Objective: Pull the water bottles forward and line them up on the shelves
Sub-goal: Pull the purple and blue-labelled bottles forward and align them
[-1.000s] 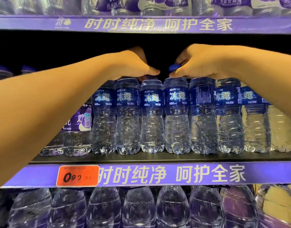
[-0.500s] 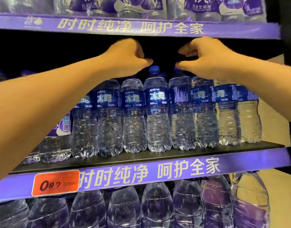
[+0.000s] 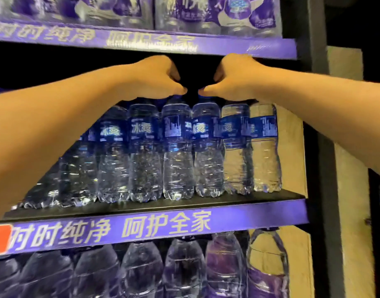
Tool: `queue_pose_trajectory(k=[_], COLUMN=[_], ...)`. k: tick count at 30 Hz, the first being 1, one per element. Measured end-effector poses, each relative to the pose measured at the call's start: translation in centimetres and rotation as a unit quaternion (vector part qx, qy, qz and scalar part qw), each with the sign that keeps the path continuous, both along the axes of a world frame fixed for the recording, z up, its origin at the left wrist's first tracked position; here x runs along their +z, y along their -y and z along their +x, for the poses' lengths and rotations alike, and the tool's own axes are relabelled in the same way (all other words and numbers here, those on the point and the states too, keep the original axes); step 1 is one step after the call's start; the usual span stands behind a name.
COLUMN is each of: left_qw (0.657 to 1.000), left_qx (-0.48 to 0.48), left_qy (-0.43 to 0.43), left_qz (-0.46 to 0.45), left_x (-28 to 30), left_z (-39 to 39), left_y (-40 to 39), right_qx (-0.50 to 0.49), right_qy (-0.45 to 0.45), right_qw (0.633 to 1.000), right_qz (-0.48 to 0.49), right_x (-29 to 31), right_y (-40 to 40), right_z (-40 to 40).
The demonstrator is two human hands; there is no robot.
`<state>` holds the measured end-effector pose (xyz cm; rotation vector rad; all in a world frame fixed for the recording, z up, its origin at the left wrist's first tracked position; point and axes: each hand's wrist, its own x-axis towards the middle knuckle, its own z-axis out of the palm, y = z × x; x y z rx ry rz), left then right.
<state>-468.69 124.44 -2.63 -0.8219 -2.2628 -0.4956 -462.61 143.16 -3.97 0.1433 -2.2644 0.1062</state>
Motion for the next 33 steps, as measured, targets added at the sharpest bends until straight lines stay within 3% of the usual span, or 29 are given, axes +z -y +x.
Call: queue_pose_trajectory(k=[5,12,16,20,22,25,30,33], left_qw=[0.996,0.989,0.991,0.988,0.984,0.989,0.992,0.992], left_qx=[-0.011,-0.018,0.012,0.118,0.13,0.119,-0.022,-0.004], left_qy=[0.085,0.111,0.048,-0.092,-0.123,-0.083,0.088,0.08], left_qz=[0.039,0.101,0.121,0.028,0.005,0.003,0.085,0.096], left_x=[0.3,-0.1,-0.4,-1.0,-1.1,-0.9,-0.2,-0.3], left_z=[0.2,0.4,0.6,0.0,0.0,0.1,0.7,0.6], left_y=[-0.8,-0.4,-0.8,-2.0,-2.4,-2.0,-0.6,-0.6], right_qx=[0.041,0.043,0.04,0.085,0.089,0.092,0.096,0.041], right_qy=[0.017,0.026,0.027,0.042,0.052,0.058,0.053,0.039], right_qw=[0.999,0.999,0.999,0.991,0.989,0.988,0.987,0.996], right_qz=[0.023,-0.005,-0.016,-0.09,-0.106,-0.112,-0.116,-0.068], right_x=[0.1,-0.2,-0.1,-0.2,-0.3,-0.2,0.1,0.2], right_y=[0.2,0.9,1.3,1.1,1.0,0.9,1.4,1.9], right_z=[-0.8,-1.8,-2.0,-2.2,-2.2,-2.1,-1.8,-2.0])
